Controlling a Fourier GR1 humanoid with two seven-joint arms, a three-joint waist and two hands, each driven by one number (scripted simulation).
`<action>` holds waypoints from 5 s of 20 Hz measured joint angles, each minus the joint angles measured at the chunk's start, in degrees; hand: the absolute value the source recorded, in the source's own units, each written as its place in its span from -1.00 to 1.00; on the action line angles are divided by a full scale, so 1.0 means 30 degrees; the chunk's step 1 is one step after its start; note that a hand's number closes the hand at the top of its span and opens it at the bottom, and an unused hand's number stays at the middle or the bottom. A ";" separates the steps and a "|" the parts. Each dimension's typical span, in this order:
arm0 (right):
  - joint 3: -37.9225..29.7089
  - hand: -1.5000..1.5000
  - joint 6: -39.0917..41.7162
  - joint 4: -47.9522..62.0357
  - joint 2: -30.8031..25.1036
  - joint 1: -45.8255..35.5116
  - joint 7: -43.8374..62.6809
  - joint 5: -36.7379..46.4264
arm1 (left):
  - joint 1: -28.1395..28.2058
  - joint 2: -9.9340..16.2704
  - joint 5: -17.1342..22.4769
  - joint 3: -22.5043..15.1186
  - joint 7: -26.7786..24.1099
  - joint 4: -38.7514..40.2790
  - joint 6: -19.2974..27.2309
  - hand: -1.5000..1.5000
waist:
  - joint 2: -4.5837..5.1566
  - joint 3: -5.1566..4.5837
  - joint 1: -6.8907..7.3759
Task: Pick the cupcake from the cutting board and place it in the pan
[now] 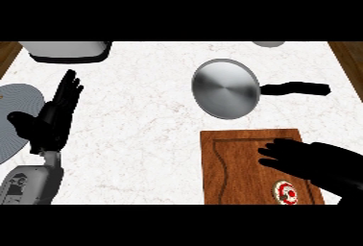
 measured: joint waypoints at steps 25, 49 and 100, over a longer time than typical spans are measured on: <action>0.2208 1.00 -0.0934 0.3683 0.3555 0.0074 -0.1166 0.7601 | -0.0367 -0.0988 -0.1122 0.1311 0.0049 0.0579 -0.1069 0.00 | 0.0002 0.0000 -0.0035; 0.4301 1.00 -0.2734 0.1692 1.2159 0.1648 0.6778 1.0414 | 0.0000 -0.1236 -0.1549 0.1771 0.0393 -0.0202 -0.1508 0.00 | -0.0158 -0.0055 -0.0242; -0.7420 -1.00 -1.8894 2.8309 1.0932 -1.7161 0.7015 -0.0732 | -0.1337 -0.1938 -0.1869 0.1275 0.0131 0.0352 -0.2018 0.00 | 0.0600 0.0062 0.1273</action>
